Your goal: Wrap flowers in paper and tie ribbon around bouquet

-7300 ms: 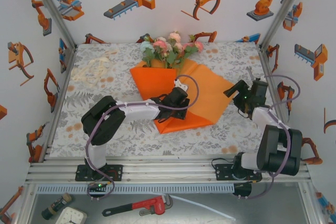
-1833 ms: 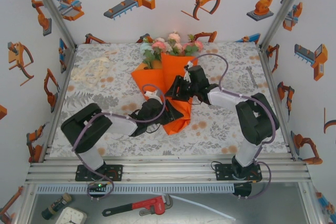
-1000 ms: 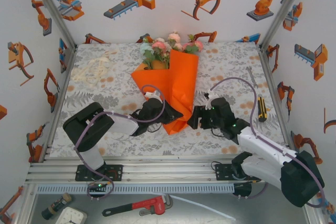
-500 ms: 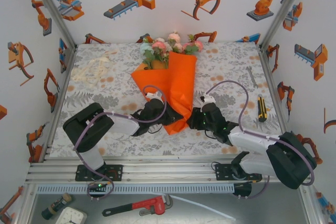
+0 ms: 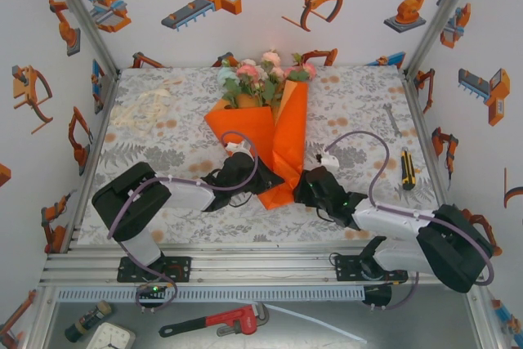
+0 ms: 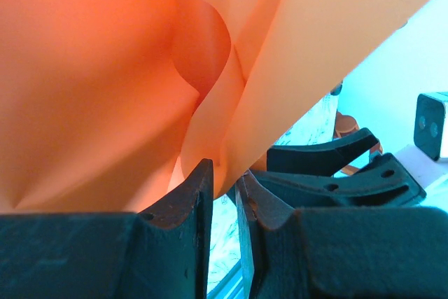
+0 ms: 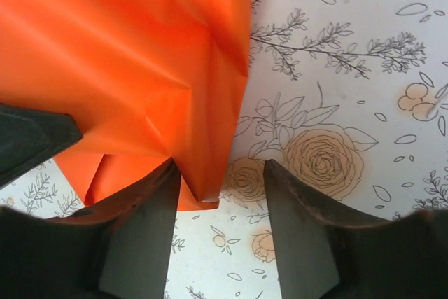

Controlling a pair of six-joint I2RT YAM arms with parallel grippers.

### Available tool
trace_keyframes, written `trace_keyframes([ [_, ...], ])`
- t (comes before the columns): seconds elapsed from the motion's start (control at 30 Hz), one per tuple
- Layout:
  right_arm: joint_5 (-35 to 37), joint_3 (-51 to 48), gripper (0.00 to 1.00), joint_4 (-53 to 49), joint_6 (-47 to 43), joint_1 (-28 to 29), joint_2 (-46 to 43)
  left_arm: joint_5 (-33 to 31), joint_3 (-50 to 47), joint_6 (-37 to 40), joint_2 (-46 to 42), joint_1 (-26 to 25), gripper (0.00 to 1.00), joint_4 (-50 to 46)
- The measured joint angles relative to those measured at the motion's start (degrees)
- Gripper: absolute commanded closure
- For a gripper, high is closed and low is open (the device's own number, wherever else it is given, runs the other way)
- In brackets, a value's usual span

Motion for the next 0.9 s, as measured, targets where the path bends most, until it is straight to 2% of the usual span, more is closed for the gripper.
trace_keyframes([
  [0.1,0.5,1.0,0.52,-1.0,0.0,0.4,0.9,0.0,0.1,0.3,0.0,0.0,0.76,-0.4],
  [0.2,0.1,1.1,0.66,-2.4,-0.5,0.4,0.6,0.5,0.7,0.9,0.0,0.0,0.76,-0.9],
  [0.3,-0.1,0.6,0.7,-4.1,-1.7,0.5,-0.8,2.3,1.8,1.6,0.4,0.1,0.74,-0.6],
  [0.47,-0.5,-0.6,0.89,-4.1,-3.3,0.5,-1.9,6.2,5.3,2.4,2.8,0.6,0.6,1.3],
  [0.63,-1.6,-0.6,0.95,-3.6,-4.7,0.5,-1.4,6.3,8.8,3.6,3.4,0.8,0.55,-0.8],
  [0.73,-2.1,-0.6,0.94,-2.7,-5.4,0.5,-0.9,5.7,10.9,4.5,3.4,0.8,0.57,-4.5],
  [0.8,-2.5,-0.4,0.87,-2.2,-5.9,0.5,-0.5,5.5,12.4,5.2,3.5,0.8,0.65,-6.9],
  [0.9,-3.2,0.3,0.61,-2.3,-6.5,0.5,-0.1,5.5,13.8,5.8,3.7,0.8,0.81,-8.8],
])
